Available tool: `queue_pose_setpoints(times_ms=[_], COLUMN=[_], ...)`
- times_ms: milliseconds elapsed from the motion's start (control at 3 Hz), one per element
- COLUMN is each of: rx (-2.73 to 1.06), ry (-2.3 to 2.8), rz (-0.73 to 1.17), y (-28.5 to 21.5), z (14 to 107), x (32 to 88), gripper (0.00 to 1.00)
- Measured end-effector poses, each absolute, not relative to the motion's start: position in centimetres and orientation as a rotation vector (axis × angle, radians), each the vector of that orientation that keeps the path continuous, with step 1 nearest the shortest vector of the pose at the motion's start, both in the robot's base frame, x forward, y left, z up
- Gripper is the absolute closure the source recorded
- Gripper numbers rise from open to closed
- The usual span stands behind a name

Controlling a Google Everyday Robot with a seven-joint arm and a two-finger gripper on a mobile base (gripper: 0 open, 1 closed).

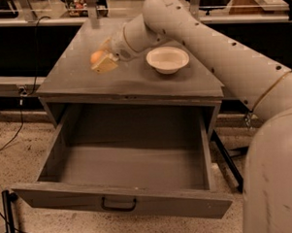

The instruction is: Place orange into top drawer

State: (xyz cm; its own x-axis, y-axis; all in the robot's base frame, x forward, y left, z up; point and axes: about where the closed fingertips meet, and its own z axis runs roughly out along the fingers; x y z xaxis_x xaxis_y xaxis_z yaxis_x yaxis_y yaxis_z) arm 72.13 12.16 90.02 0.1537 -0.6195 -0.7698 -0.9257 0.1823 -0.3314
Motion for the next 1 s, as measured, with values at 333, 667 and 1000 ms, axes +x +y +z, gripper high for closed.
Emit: queue_pose_setpoints(times_ms=[333,667,1000], rx=[-1.569,-1.671,-1.671], ry=[1.450,1.410,1.410], rz=[0.534,0.676,0.676], y=[14.3,16.9,16.9], z=[90.3,86.3,86.3], x=[66.3,58.9,58.9], gripper=[1.00,1.00,1.00])
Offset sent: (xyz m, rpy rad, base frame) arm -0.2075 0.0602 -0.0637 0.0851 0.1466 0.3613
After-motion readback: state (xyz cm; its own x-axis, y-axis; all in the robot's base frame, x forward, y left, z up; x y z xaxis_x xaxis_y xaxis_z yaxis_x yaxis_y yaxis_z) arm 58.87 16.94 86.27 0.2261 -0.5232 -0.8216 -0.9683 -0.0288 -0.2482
